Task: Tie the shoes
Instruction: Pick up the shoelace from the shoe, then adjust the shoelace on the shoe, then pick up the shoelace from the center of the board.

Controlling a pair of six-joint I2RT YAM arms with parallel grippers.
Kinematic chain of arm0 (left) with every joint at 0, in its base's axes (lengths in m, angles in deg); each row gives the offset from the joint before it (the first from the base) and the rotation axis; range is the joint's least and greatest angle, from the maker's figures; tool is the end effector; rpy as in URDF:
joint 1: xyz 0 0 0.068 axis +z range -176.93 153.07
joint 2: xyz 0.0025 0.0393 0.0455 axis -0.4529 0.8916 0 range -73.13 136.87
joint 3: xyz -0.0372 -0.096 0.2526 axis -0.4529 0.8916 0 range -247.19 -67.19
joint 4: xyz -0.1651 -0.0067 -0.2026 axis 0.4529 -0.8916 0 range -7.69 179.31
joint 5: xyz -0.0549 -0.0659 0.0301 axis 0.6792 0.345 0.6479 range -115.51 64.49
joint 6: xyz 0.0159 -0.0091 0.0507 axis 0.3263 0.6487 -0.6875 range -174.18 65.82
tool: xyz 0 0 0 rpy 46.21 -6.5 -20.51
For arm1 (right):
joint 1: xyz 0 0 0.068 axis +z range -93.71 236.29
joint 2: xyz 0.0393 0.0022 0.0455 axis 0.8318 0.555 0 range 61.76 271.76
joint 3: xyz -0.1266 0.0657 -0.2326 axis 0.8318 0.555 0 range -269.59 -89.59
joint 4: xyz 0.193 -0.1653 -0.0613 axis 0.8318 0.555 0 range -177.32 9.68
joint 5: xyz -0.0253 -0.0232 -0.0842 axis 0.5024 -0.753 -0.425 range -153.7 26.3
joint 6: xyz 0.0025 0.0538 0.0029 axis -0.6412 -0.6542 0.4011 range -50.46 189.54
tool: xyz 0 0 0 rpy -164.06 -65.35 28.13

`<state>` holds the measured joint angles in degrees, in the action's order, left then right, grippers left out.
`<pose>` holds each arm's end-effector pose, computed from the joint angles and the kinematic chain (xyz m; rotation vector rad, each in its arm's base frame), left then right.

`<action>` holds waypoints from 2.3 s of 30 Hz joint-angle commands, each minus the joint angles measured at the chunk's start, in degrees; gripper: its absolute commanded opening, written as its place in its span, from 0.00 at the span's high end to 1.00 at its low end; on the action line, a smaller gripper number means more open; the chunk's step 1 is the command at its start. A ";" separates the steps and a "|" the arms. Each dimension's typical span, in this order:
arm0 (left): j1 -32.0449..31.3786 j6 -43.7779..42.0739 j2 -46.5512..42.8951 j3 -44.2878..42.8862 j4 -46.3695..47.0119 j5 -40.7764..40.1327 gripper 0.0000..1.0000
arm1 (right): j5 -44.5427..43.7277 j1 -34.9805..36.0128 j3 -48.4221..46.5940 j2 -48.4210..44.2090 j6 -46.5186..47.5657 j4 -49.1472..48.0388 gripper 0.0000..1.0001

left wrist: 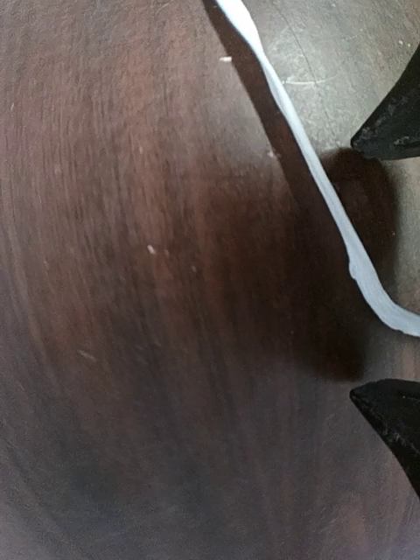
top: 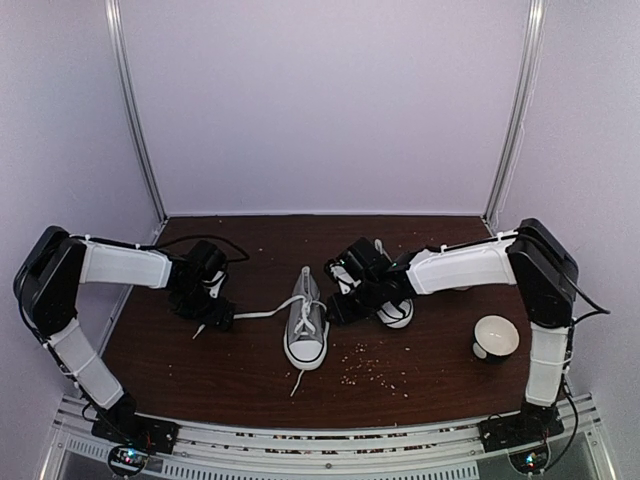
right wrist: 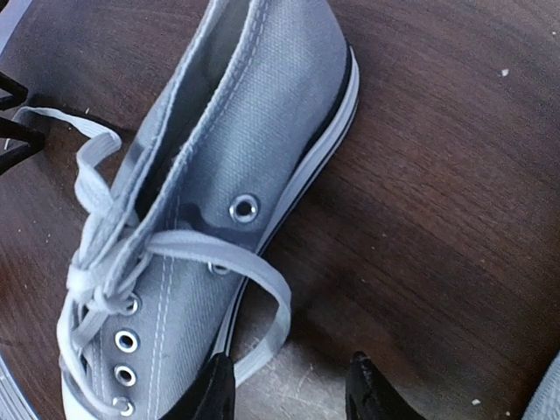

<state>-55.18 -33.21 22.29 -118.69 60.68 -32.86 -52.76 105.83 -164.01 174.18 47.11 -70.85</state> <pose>0.2628 -0.1359 0.1454 0.1509 2.8078 -0.0154 0.2635 0.3193 0.1654 -0.7030 2.5676 0.7070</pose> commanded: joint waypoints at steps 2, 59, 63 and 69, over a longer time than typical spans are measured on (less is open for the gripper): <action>0.65 1.76 0.08 4.87 1.60 2.72 0.14 | 0.22 1.06 -5.15 5.07 -1.92 -1.06 0.58; -19.58 2.52 -0.16 -1.35 5.33 3.24 1.00 | -9.87 10.02 7.32 -11.66 5.75 10.77 0.35; -19.56 3.85 -1.61 0.07 5.43 2.57 1.00 | -9.54 11.44 4.04 -6.53 5.54 10.79 0.34; -19.47 5.29 -4.08 1.84 5.59 1.26 1.00 | -11.45 12.46 4.12 -1.77 4.29 12.69 0.55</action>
<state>-75.05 -29.51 20.83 -117.77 66.00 -29.80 -62.53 117.70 -158.89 170.69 52.90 -59.44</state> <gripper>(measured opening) 0.005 0.572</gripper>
